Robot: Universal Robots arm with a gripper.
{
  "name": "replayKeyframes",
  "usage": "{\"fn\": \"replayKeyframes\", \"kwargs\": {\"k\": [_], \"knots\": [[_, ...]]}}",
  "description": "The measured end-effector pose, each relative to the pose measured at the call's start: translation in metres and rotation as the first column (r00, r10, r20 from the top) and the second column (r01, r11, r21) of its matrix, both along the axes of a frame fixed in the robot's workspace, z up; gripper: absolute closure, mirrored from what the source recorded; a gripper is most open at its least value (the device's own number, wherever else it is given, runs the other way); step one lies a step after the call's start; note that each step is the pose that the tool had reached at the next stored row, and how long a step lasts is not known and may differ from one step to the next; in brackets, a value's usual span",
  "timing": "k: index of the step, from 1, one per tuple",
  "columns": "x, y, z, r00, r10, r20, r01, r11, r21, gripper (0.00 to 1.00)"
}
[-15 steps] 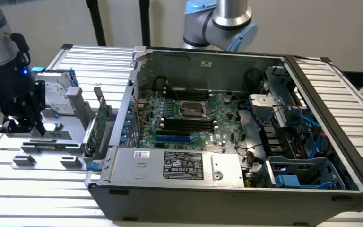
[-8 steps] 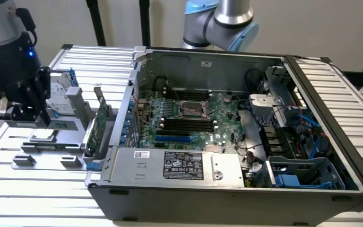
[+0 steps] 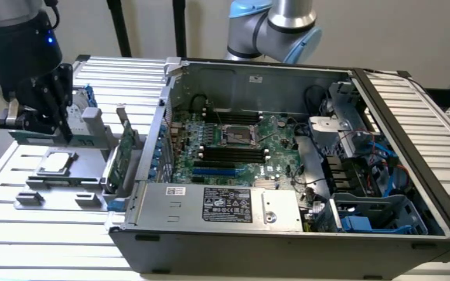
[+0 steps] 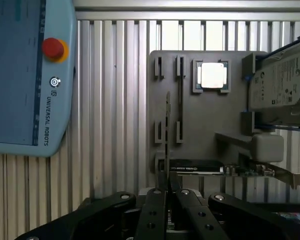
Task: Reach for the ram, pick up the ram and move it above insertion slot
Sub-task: 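Pick up the ram and move it above insertion slot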
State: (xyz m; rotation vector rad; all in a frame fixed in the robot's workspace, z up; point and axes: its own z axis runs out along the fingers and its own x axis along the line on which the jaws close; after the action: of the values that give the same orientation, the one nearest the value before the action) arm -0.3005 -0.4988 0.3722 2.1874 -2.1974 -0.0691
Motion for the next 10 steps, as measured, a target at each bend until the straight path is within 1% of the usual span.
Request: {"fn": "replayKeyframes", "kwargs": {"k": [5, 10], "knots": [[0.023, 0.0, 0.0228, 1.0, 0.001, -0.0021, -0.001, 1.0, 0.0042, 0.87], [0.045, 0.0, 0.0419, 1.0, 0.002, -0.0044, -0.002, 0.9999, 0.0126, 0.87]]}}
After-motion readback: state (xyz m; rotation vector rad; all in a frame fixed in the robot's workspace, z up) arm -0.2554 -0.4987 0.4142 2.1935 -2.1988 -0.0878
